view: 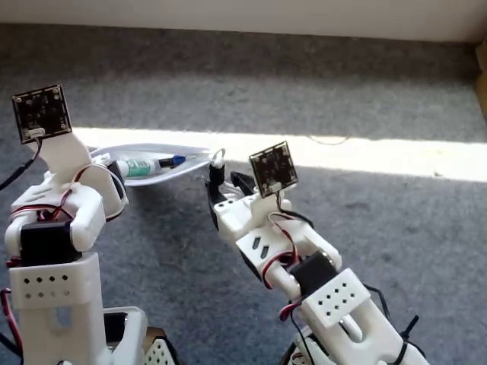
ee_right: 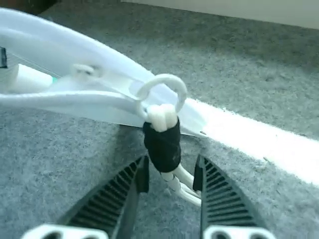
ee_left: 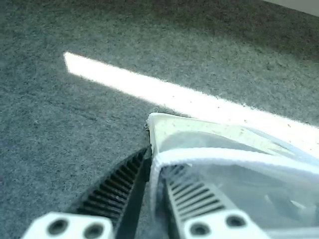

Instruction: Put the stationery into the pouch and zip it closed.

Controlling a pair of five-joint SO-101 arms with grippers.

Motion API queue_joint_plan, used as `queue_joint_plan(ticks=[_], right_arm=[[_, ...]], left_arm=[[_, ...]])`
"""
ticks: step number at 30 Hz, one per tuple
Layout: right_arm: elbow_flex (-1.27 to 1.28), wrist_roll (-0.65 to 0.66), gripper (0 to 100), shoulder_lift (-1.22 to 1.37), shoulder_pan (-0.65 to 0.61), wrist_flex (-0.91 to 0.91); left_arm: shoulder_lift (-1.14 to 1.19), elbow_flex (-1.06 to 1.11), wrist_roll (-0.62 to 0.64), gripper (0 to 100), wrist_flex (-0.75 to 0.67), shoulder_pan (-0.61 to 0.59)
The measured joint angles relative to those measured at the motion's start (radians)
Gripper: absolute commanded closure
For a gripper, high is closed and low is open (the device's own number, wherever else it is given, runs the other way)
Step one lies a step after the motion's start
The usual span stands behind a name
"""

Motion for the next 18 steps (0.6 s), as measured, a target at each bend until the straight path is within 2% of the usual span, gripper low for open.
queue_joint_plan(ticks=[7,18], right_arm=[[0.0,0.0,85.6,0.014,0.0,-0.104],[0.0,0.0,86.1,0.014,0.0,-0.11]], left_arm=[[0.0,0.0,0.0,99,0.0,0.0],[0.0,0.0,0.0,99,0.0,-0.002]])
